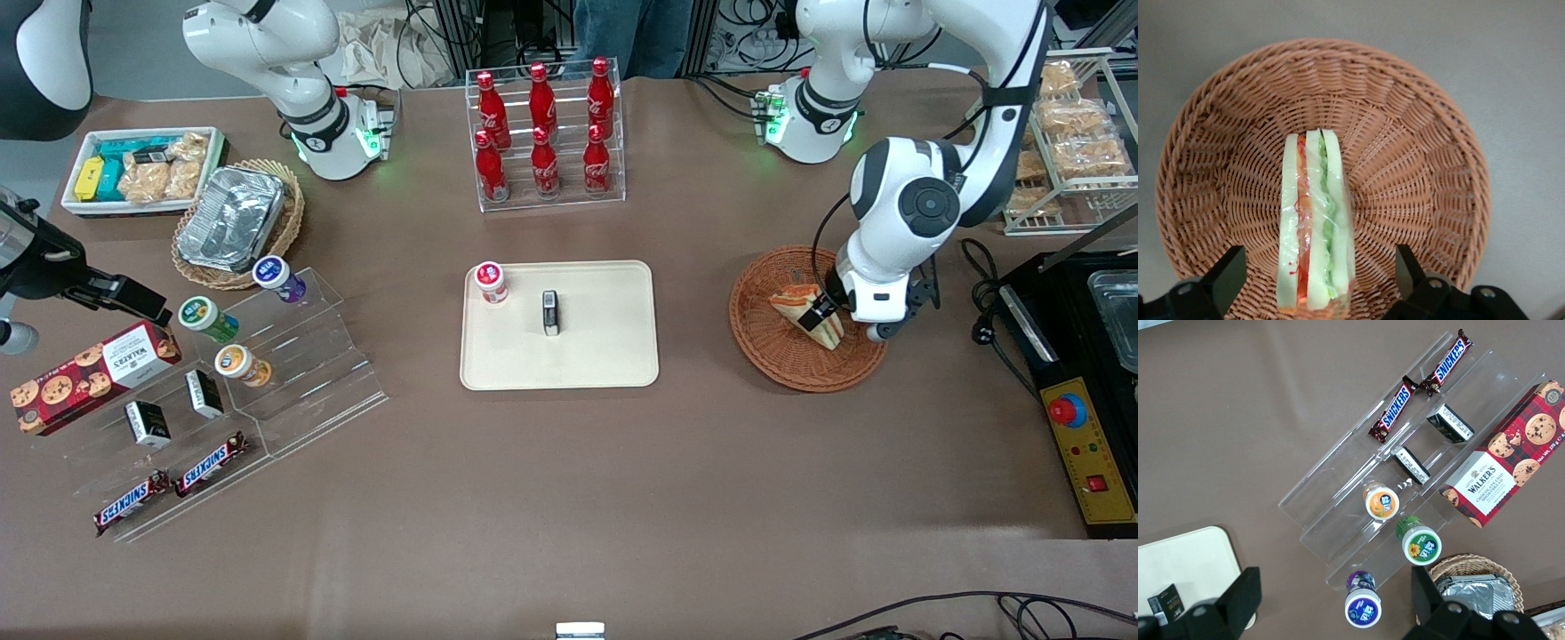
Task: Place sandwich from basket to tray
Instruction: 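Lower the open left gripper around the wrapped sandwich in the basket, then close the left gripper on the sandwich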
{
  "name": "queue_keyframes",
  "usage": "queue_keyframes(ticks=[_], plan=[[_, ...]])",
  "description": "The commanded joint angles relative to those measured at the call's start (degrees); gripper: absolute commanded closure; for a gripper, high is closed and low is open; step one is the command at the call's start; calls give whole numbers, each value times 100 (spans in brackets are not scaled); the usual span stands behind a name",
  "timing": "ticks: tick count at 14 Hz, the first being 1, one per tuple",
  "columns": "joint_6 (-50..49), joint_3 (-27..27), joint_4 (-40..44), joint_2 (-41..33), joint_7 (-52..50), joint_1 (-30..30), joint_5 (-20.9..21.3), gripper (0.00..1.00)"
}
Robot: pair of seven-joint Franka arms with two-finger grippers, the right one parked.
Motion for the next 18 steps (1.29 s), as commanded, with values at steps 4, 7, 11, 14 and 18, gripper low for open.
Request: queue_keyframes(ticks=[4,7,11,14,18], plan=[[134,0,-159,20,-109,-38,-45,1],[256,9,-281,90,-109,-47,-45,1],[591,9,-467,90,-135,-99,-45,16],[591,17,-440,108,-232,-204,-10,58],[469,17,-300,117,-258,-205,7,94]])
